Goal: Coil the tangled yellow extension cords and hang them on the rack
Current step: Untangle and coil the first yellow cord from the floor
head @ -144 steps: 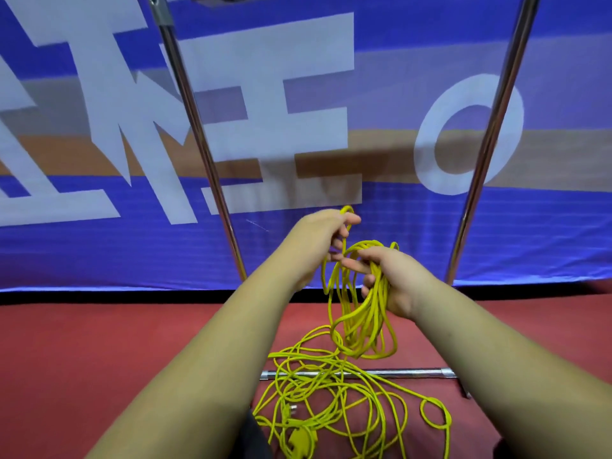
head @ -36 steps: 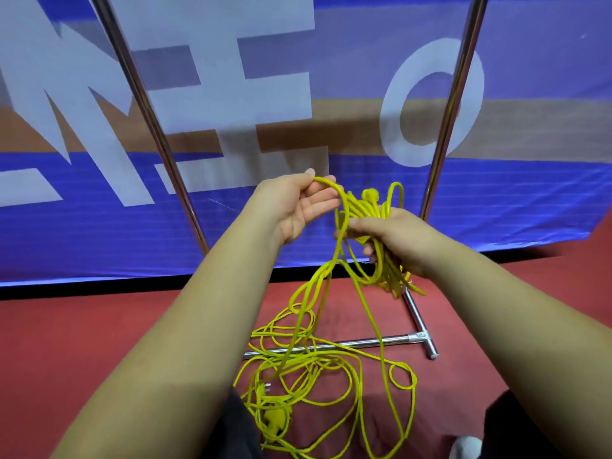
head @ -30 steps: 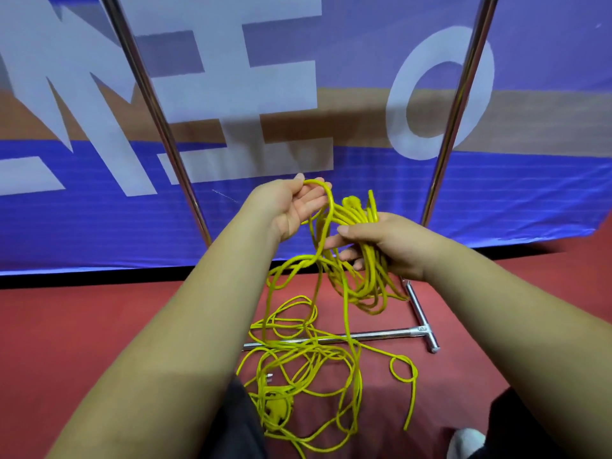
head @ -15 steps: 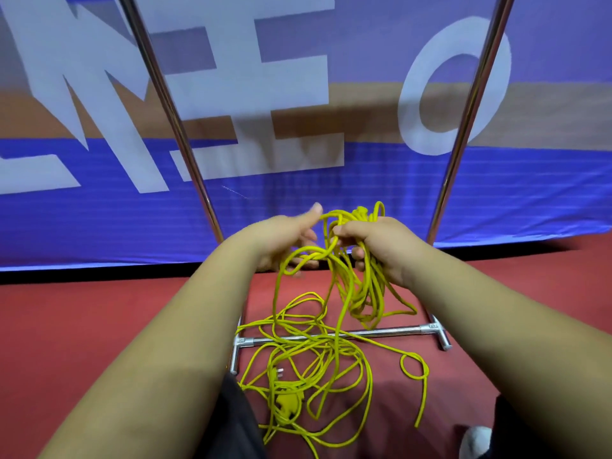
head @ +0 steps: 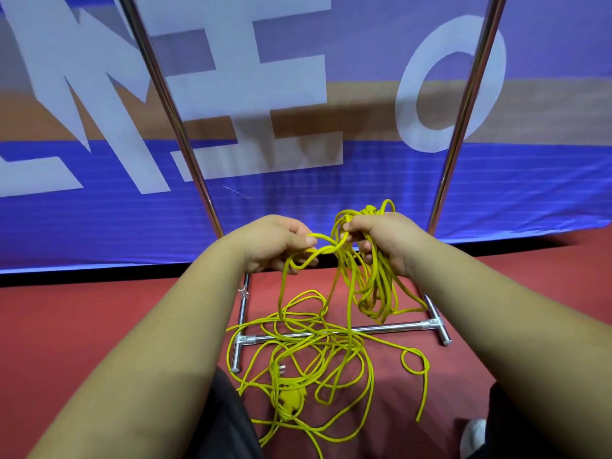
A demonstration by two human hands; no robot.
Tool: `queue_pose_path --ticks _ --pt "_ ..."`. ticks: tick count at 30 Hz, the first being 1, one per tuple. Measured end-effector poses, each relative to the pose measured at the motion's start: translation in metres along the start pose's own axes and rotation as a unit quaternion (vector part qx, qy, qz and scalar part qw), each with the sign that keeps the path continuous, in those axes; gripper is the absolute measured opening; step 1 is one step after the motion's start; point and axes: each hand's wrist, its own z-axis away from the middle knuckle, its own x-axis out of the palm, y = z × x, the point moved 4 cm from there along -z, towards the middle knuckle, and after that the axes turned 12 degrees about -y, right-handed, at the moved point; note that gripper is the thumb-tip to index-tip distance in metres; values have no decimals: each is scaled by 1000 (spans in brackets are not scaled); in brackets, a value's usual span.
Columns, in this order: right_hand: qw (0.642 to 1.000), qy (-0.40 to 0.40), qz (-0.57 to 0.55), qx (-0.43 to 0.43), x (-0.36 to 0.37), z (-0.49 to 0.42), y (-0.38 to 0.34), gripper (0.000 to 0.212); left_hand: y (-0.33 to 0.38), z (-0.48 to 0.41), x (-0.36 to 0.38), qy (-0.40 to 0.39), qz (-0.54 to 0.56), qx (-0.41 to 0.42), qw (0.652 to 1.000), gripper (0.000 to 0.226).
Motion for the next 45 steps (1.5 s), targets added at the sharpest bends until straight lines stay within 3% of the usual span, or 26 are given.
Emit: queue_pose_path --ticks 2,3,5,7,8,10,12,14,22,26,28,31,34,40,42,45 --pt "1000 -5 -21 -3 0 2 -3 13 -13 -7 -19 92 101 -31 990 9" --pt "1000 -5 -28 -6 -1 4 -6 12 -20 -9 -30 156 95 -58 982 15" --pt "999 -4 -40 -13 -4 7 -10 13 -30 -1 -41 213 -96 -133 963 27" --pt "999 7 -46 -16 -7 9 -11 14 -31 -1 -39 200 -313 -211 904 28" --pt "999 14 -47 -14 -9 8 -10 14 -30 -7 -40 185 -344 -221 893 24" --pt "998 27 -48 -10 -12 7 -8 12 -25 -14 -34 128 -336 -113 926 28" --pt "998 39 -48 -10 -15 7 -8 10 -12 -13 -11 18 -276 22 961 55" --pt "998 46 -50 -12 -17 7 -10 12 -6 -14 11 -59 -272 77 957 51" --pt "997 -6 -78 -15 -13 23 -29 27 -23 -37 50 -164 -202 94 961 32" --pt "998 1 -63 -3 -16 30 -34 29 -18 -44 64 -166 -223 114 954 28" --pt "998 3 -55 13 -19 29 -34 33 -11 -45 63 -140 -209 123 960 21" --pt "999 -9 -42 7 -24 25 -36 24 4 -41 45 -26 -224 143 964 24" --pt "1000 -9 -10 4 -29 19 -34 17 25 -25 25 96 -252 188 945 30" --pt "986 9 130 100 -30 12 -15 33 67 12 -2 287 -207 283 891 27" --pt "976 -10 167 137 -27 13 -11 37 71 19 -12 320 -189 281 885 29" --pt "966 -62 177 179 -25 15 -7 32 62 20 -17 313 -110 265 906 16"
